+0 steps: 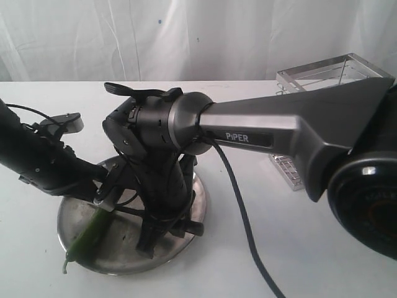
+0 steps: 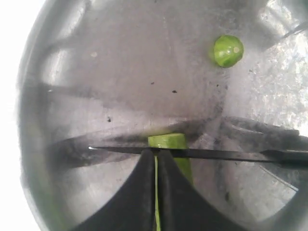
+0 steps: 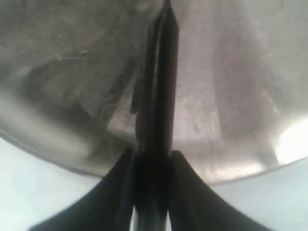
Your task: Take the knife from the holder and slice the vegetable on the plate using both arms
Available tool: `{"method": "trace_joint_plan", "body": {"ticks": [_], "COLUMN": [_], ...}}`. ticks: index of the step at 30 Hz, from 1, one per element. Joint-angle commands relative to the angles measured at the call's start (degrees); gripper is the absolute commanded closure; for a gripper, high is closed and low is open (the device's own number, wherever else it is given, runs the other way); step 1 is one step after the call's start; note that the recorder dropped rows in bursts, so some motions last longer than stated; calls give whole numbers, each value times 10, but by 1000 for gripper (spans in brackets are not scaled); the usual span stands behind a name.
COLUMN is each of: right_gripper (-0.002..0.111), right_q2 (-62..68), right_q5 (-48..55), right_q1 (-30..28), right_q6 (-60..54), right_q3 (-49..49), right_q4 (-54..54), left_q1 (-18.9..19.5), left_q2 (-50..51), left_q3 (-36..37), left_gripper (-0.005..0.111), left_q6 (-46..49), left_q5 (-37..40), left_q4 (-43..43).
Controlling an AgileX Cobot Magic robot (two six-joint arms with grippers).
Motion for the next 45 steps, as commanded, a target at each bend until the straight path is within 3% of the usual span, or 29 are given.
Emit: {"method": "trace_joint_plan", "body": {"ticks": [1, 6, 11, 14, 24, 45], "right_gripper": [108, 108, 108, 108, 108, 108], "right_q2": [-1, -1, -1, -1, -1, -1], "right_q5": [-6, -5, -5, -3, -4, -14], "right_q1": [0, 0, 0, 0, 0, 0], "right_q6": [-2, -2, -2, -2, -2, -2], "right_q3": [-2, -2, -2, -2, -2, -2], "right_q4": [11, 18, 19, 18, 18, 18], "left_q1": [3, 35, 94, 118, 78, 74], "left_q2": [-35, -64, -61, -42, 54, 81], "left_q3": [3, -6, -22, -22, -20, -20], "left_gripper": [107, 107, 107, 107, 107, 107], "left_q6": [2, 54, 217, 244, 288, 317], "left_q5": [4, 46, 155, 184, 214, 222], "left_q4": [7, -14, -143, -174, -220, -258]}}
